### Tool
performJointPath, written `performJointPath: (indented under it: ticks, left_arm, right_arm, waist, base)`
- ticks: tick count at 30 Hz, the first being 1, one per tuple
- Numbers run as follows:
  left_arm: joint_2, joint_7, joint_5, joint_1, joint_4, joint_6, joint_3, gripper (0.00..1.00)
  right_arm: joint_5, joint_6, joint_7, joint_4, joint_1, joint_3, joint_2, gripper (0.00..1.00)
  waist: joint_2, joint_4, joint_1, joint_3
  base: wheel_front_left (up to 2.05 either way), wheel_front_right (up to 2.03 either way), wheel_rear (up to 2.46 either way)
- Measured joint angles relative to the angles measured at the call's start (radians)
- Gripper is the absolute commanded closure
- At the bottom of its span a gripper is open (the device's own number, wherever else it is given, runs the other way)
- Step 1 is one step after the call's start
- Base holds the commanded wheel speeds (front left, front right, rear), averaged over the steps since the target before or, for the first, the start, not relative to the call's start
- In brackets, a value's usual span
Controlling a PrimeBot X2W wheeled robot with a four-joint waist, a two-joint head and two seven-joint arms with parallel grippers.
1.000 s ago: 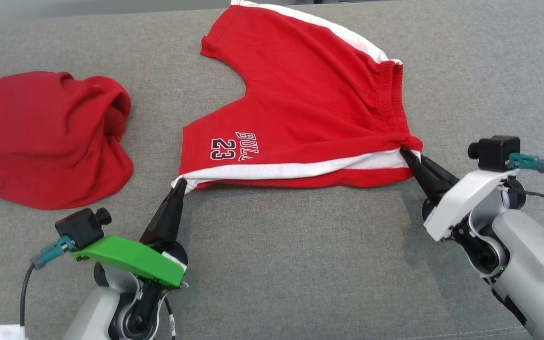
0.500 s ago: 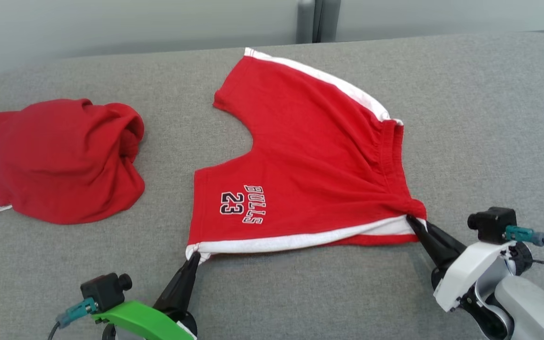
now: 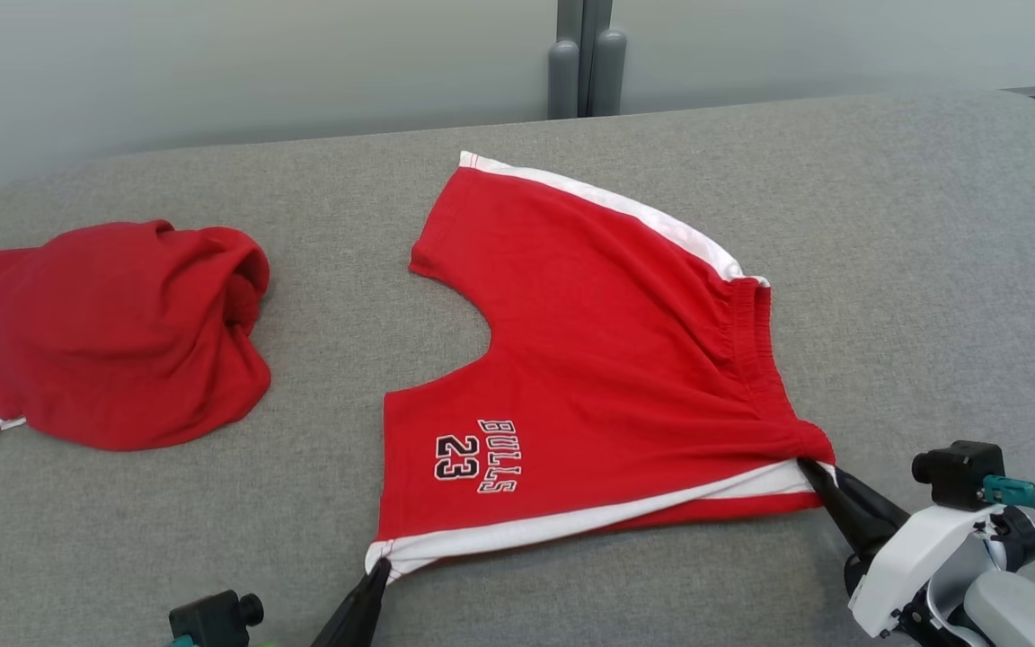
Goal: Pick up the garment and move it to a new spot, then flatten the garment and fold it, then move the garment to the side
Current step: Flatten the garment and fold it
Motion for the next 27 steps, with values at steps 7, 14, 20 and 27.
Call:
performJointPath:
  ticks: [7, 14, 20, 27]
  left_arm:
    - [0.001, 0.001, 0.003, 0.000, 0.025, 0.000, -0.022, 1.00]
    - [0.013, 0.000, 0.027, -0.001, 0.046, 0.000, -0.025, 0.82]
    - [0.054, -0.002, 0.075, -0.003, 0.047, 0.000, -0.030, 0.00]
    - [0.098, -0.015, 0.110, -0.002, 0.040, 0.000, -0.027, 0.00]
  right_arm:
    - [-0.004, 0.000, -0.001, 0.025, 0.030, 0.019, 0.017, 1.00]
    - [-0.029, 0.000, -0.005, 0.044, 0.047, 0.016, 0.025, 0.00]
    - [-0.050, -0.002, -0.009, 0.043, 0.060, -0.006, 0.021, 0.00]
    - [-0.067, -0.009, -0.010, 0.011, 0.070, -0.048, 0.014, 0.00]
  waist:
    - [0.0000, 0.005, 0.0000, -0.002]
    - [0.0000, 0.003, 0.0000, 0.002]
    - [0.0000, -0.004, 0.0000, 0.007]
    - [0.0000, -0.013, 0.0000, 0.016]
  base:
    - [0.00, 0.00, 0.00]
    - [0.00, 0.00, 0.00]
    - [0.00, 0.00, 0.00]
    - [0.00, 0.00, 0.00]
